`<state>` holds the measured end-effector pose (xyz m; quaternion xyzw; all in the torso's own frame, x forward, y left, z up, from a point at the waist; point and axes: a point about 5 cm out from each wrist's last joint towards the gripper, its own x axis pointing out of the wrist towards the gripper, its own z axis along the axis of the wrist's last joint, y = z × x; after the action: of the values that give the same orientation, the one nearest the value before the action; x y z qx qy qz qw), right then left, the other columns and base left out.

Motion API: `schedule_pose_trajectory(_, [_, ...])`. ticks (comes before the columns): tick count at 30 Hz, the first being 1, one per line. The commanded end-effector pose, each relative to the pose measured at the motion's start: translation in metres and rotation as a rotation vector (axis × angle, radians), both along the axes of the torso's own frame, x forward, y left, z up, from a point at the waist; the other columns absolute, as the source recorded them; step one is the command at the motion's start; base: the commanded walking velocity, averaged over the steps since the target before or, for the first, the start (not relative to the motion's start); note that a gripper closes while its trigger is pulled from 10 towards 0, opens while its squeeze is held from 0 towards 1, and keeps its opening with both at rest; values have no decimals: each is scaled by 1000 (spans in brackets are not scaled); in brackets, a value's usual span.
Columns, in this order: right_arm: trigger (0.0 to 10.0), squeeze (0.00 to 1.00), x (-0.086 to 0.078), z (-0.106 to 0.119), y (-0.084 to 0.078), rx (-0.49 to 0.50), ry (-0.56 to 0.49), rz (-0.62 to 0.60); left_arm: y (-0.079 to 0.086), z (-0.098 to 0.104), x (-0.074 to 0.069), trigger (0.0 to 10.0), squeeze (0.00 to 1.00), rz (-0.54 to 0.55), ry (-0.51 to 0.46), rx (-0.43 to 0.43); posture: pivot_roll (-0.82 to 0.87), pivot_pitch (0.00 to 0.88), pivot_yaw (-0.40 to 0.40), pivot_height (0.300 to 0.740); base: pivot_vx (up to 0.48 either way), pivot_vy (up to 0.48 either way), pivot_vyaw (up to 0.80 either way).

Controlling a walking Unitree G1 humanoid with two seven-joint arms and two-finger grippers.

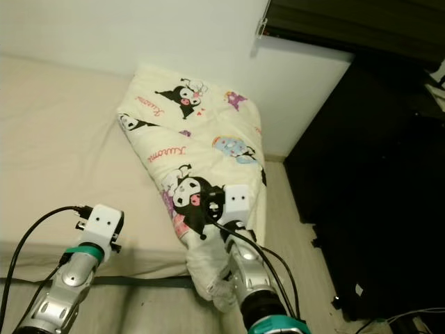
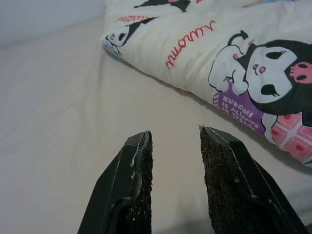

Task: Clean up the room

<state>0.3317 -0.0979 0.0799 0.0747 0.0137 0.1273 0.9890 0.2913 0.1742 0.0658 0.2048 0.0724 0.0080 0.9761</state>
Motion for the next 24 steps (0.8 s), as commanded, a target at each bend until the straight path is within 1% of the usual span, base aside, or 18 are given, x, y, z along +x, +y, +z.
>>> schedule_pose_trajectory(1, [10000,0,0,-4,-5,8,18,-23,-4,1,0,10000,0,-15,-11,3,150,8,-102,665,0,0,0])
schedule_pose_trajectory(7, [10000,0,0,-3,-6,8,19,-27,-4,2,0,10000,0,-7,-17,4,150,11,-103,645,0,0,0])
schedule_pose_trajectory(13, [10000,0,0,-4,-6,6,20,-27,-3,2,0,10000,0,-2,-21,6,151,11,-102,635,0,0,0])
schedule_pose_trajectory(24, [10000,0,0,-3,-6,2,16,-26,-2,3,0,10000,0,5,-28,11,149,20,-109,595,0,0,0])
